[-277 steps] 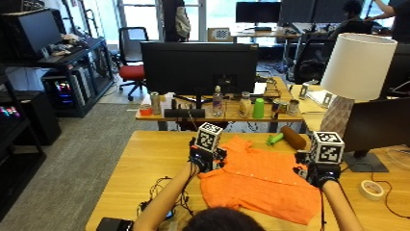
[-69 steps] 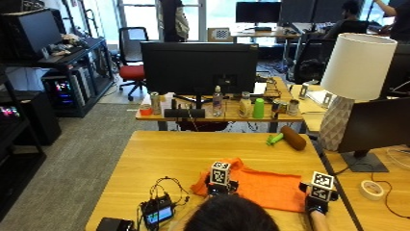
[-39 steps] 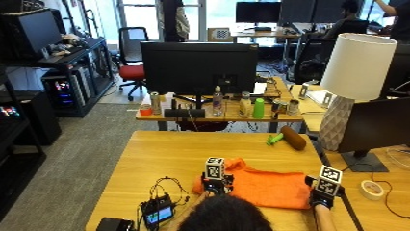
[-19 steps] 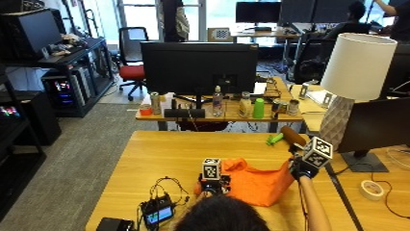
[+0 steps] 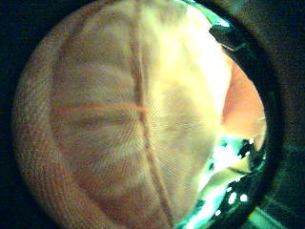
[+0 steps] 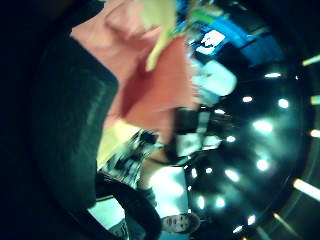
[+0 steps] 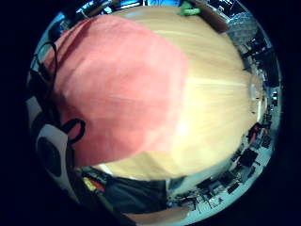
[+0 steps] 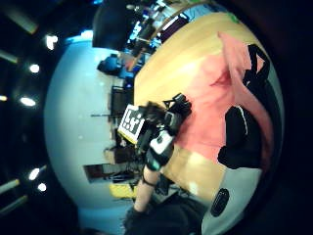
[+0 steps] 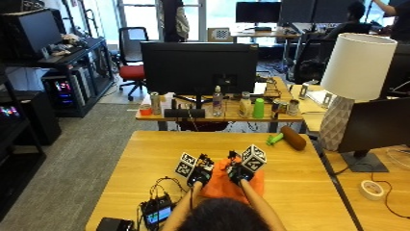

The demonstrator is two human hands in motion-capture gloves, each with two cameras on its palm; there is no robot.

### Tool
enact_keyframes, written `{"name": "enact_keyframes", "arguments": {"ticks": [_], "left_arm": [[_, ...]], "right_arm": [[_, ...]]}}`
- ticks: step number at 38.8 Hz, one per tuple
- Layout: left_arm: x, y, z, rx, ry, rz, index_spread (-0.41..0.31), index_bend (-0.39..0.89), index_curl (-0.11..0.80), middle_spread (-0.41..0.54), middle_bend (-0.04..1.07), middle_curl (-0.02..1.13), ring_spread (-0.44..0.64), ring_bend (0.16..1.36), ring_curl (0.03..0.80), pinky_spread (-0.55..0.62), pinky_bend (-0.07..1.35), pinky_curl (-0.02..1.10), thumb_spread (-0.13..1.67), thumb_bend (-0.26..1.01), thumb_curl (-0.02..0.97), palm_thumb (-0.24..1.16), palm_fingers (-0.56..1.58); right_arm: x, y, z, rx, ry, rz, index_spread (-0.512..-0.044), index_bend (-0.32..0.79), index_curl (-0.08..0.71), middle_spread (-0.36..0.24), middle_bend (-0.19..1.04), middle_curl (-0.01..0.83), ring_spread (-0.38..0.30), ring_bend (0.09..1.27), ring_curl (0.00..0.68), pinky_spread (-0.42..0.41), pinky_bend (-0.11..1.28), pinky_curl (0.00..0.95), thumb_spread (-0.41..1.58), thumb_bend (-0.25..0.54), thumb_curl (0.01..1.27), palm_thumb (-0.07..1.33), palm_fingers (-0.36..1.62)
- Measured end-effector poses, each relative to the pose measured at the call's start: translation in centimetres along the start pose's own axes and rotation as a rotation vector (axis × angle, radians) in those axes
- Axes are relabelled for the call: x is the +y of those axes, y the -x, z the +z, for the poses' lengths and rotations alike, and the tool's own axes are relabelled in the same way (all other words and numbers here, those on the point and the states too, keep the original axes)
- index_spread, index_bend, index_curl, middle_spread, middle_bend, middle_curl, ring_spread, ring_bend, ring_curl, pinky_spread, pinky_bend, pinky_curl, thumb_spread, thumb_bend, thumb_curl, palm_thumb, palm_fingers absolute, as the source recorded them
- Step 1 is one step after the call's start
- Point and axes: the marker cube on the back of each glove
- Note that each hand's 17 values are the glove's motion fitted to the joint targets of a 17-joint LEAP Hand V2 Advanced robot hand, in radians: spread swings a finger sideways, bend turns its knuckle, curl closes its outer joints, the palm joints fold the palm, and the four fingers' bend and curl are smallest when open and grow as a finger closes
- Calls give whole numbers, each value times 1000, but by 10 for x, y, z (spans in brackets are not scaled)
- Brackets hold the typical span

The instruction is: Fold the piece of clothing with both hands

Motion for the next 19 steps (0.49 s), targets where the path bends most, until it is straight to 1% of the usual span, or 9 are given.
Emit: {"name": "enact_keyframes", "arguments": {"ticks": [2,3,5,10,11,12,13,16,19], "left_arm": [[0,-7,-9,73,-37,134,-84,89,290,117,278,311,200,670,302,324,329,311,1282,-14,171,-14,358],[0,-9,-13,79,-50,169,-73,98,289,121,266,313,208,664,303,345,318,311,1279,-11,173,-6,303],[0,-11,-19,46,-80,177,-89,102,285,105,281,333,166,683,320,296,332,327,1313,-13,164,-17,364],[10,-16,-36,-124,-171,-43,-101,114,280,102,244,343,163,668,328,266,355,345,1356,-18,148,-27,322],[10,-17,-39,-149,-191,-66,-103,119,279,107,233,344,172,656,326,270,363,349,1355,-19,146,-29,299],[12,-17,-41,-165,-207,-85,-104,129,281,114,219,344,184,648,326,275,363,351,1355,-16,146,-21,272],[13,-17,-43,-171,-217,-101,-105,133,282,116,215,346,187,650,329,282,360,352,1358,-14,147,-16,267],[19,-18,-46,-153,-222,-129,-107,147,287,124,198,345,206,628,320,298,352,350,1358,-11,146,-9,249],[24,-17,-46,-122,-202,-162,-109,147,288,129,184,339,218,623,314,309,342,345,1357,-12,146,-10,249]], "right_arm": [[15,18,20,-38,14,43,-208,139,386,-145,674,588,-190,1072,566,-231,883,588,1255,49,306,1145,1292],[20,21,28,-44,30,76,-209,141,387,-147,671,587,-188,1080,567,-230,887,590,1261,51,308,1150,1295],[24,23,43,-43,67,125,-206,137,384,-143,677,585,-190,1063,558,-233,874,581,1240,41,315,1148,1296],[26,19,95,-118,279,176,-202,110,370,-128,672,571,-195,1024,533,-259,834,553,1199,7,326,1123,1270],[26,19,103,-147,316,190,-200,95,363,-124,644,560,-196,1012,525,-267,829,545,1186,-28,322,1070,1243],[25,18,109,-179,340,204,-201,79,353,-113,560,529,-197,990,512,-283,829,532,1215,-83,297,956,1147],[25,18,114,-218,354,212,-205,80,348,-109,521,518,-195,959,501,-287,830,525,1232,-88,284,904,1110],[25,20,114,-354,370,206,-210,72,328,-95,420,483,-186,909,478,-282,800,495,1267,-81,247,780,1057],[23,20,100,-457,313,189,-212,76,311,-88,374,462,-175,850,453,-270,768,475,1308,-33,238,758,1059]]}}
